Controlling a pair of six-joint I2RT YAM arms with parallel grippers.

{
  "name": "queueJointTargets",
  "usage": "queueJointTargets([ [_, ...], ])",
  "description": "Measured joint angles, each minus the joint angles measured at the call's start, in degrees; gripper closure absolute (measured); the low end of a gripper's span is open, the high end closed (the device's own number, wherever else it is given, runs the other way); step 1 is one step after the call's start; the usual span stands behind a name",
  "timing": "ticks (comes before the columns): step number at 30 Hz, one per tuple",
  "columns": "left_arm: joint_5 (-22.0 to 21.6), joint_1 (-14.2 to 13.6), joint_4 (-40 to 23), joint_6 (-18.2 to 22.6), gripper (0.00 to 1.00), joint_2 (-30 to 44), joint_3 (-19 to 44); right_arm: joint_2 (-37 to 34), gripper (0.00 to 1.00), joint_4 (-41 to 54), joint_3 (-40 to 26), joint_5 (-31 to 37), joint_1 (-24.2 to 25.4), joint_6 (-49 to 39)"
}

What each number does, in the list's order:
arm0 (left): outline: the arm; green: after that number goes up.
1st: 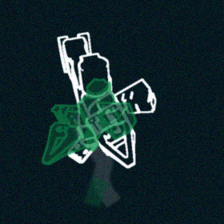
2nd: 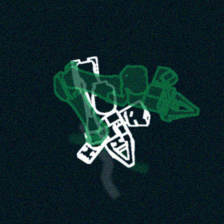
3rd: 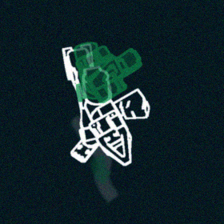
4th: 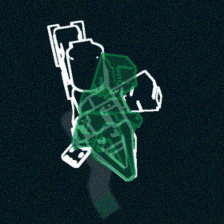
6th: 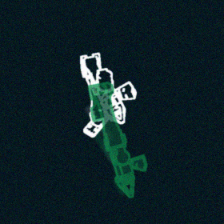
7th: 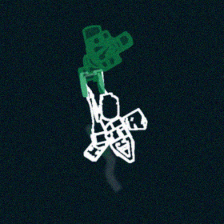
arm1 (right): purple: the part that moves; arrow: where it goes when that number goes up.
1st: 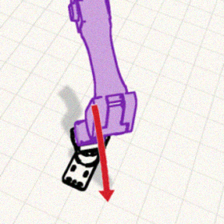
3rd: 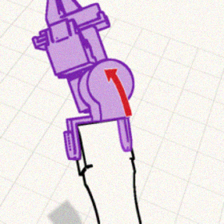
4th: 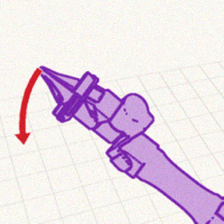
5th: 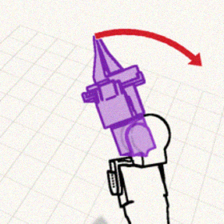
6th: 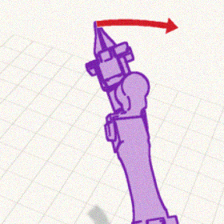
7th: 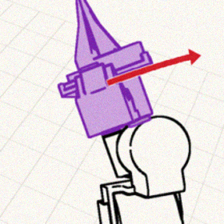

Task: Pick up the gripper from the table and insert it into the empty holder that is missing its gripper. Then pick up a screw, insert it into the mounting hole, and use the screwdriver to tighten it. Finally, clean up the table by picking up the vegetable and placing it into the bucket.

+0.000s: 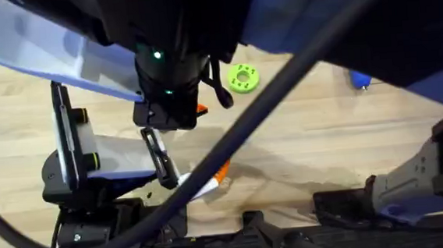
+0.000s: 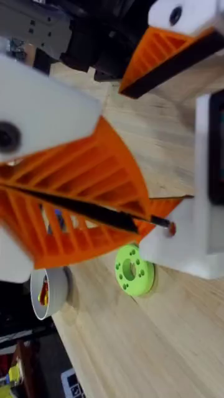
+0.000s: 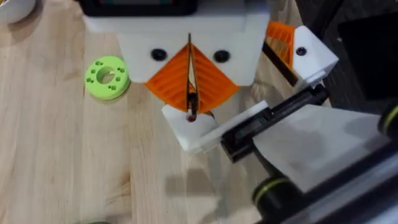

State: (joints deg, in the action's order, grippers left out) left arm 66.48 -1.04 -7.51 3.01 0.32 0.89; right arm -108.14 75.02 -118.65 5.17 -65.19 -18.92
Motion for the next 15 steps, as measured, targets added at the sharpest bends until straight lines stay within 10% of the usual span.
queueJointTargets([
  [15, 0.0, 0.0, 0.0, 0.0, 0.014, 0.0, 0.0, -0.65, 0.996, 0.02, -0.02, 0.21, 0.37, -0.02],
])
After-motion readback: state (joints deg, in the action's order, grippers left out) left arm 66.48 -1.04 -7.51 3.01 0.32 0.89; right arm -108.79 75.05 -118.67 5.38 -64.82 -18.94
